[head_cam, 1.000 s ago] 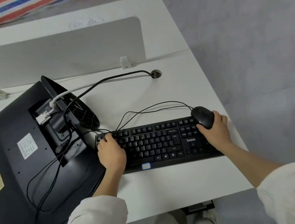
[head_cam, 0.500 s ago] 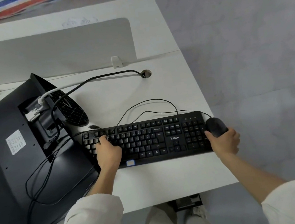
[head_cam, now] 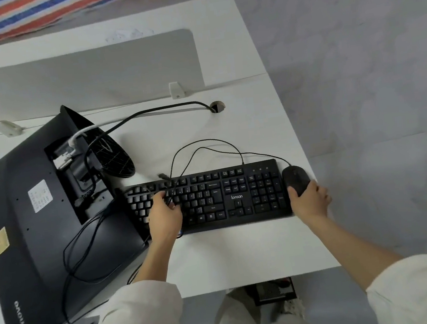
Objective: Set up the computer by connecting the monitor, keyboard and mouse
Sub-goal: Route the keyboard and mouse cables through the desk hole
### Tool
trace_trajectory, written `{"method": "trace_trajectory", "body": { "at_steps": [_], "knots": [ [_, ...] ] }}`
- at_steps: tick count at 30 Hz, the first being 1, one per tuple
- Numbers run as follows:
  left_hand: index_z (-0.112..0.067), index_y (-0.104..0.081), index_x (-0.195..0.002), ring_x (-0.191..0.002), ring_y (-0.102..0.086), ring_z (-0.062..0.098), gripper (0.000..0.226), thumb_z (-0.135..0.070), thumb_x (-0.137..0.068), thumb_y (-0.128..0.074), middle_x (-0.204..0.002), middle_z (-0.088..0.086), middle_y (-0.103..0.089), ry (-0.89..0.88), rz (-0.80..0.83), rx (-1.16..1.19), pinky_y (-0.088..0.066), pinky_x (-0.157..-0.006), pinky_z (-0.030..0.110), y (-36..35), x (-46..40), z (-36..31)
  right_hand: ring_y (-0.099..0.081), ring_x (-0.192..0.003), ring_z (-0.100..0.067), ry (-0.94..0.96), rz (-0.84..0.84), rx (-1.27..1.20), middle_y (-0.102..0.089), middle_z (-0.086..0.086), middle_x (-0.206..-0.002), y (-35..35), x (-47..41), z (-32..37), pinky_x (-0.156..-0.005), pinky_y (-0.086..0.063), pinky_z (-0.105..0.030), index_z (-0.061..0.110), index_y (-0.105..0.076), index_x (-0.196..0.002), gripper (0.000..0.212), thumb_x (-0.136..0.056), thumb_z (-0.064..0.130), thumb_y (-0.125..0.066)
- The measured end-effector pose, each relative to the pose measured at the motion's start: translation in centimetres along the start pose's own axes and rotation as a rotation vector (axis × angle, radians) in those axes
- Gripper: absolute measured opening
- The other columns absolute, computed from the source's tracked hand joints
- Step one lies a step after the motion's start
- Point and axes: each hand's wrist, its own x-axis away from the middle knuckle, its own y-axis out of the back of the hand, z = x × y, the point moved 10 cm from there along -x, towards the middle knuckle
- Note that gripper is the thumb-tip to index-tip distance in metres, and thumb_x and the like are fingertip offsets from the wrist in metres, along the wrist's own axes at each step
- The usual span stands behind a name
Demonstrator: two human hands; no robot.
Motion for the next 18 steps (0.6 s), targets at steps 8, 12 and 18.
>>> {"method": "trace_trajectory", "body": {
  "at_steps": [8, 12, 18],
  "knots": [
    [-0.016, -0.057, -0.124, -0.092, -0.064, 0.021, 0.032, -0.011, -0.093, -0.050, -0.097, 0.001, -0.068, -0.110, 0.087, 0.102, -0.052, -0.087, 0.041, 0.4, 2.9, -1.2, -0.036, -0.130, -0.031, 0.525, -0.179, -0.128, -0.039, -0.015, -0.139, 2.9, 5.4, 6.7, -0.107, -0.031, -0.040, 0.003, -0.041, -0.135, 0.047, -0.090, 0.011, -0.051],
    [-0.012, -0.060, -0.119, -0.070, -0.058, 0.014, 0.030, -0.001, -0.094, -0.047, -0.083, -0.001, -0.065, -0.182, 0.272, 0.210, -0.053, -0.060, 0.025, 0.2, 5.8, -2.8, -0.027, -0.138, -0.019, 0.888, 0.053, -0.101, -0.033, -0.006, -0.148, 0.2, 10.2, 13.7, -0.115, -0.021, -0.032, 0.009, -0.037, -0.141, 0.054, -0.089, 0.006, -0.051],
    [-0.024, -0.068, -0.094, -0.053, -0.051, 0.005, 0.019, -0.009, -0.092, -0.056, -0.070, -0.004, -0.067, -0.297, 0.436, 0.200, -0.043, -0.048, 0.021, 1.8, 8.5, -5.7, 0.002, -0.146, -0.022, 1.186, 0.121, 0.303, -0.007, -0.001, -0.157, -3.1, 13.6, 19.2, -0.117, 0.000, -0.049, 0.031, -0.022, -0.147, 0.065, -0.090, 0.012, -0.048]
  ]
}}
